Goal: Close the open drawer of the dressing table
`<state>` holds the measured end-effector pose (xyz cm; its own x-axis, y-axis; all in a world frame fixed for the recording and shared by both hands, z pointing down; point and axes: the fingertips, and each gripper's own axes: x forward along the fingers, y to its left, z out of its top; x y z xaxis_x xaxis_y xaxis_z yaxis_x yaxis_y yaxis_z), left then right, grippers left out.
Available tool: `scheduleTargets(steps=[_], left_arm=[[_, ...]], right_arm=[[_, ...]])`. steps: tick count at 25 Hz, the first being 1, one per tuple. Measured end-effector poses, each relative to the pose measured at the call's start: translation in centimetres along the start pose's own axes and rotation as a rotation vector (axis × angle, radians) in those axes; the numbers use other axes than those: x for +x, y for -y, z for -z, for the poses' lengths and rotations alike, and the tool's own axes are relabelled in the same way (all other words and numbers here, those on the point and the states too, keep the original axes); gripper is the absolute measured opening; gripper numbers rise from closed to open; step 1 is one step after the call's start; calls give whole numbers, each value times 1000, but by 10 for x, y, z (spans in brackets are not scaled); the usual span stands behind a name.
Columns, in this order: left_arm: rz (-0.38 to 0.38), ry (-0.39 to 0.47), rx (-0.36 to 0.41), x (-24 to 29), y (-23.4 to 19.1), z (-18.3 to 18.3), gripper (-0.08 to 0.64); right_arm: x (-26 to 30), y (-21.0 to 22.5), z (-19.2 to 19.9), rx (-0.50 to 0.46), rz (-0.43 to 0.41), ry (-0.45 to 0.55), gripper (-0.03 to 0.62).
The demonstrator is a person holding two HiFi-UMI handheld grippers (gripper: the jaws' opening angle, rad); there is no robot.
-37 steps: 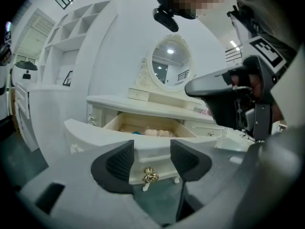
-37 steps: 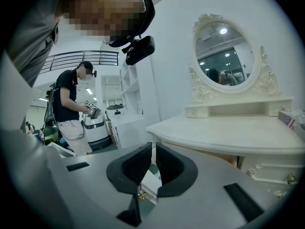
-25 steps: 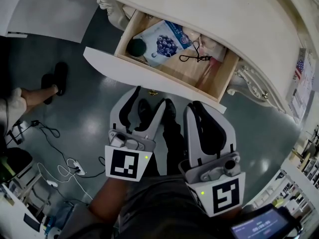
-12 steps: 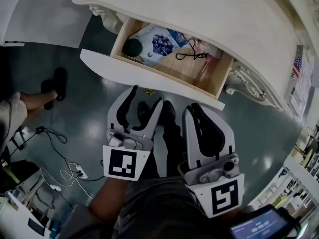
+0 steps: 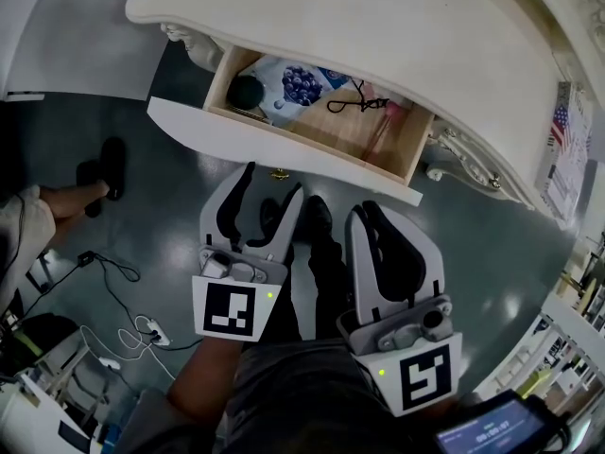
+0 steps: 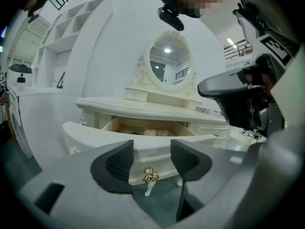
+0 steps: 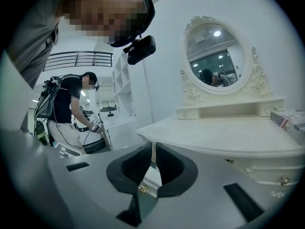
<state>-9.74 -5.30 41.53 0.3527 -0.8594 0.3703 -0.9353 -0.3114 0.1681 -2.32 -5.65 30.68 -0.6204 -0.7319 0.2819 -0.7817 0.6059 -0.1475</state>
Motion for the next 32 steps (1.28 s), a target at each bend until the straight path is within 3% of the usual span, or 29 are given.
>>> scheduleTargets(steps=[32], left_arm=[[2, 21, 47, 22, -3, -11, 249]], right_arm=[[-12, 23, 2, 20, 62, 11, 17]])
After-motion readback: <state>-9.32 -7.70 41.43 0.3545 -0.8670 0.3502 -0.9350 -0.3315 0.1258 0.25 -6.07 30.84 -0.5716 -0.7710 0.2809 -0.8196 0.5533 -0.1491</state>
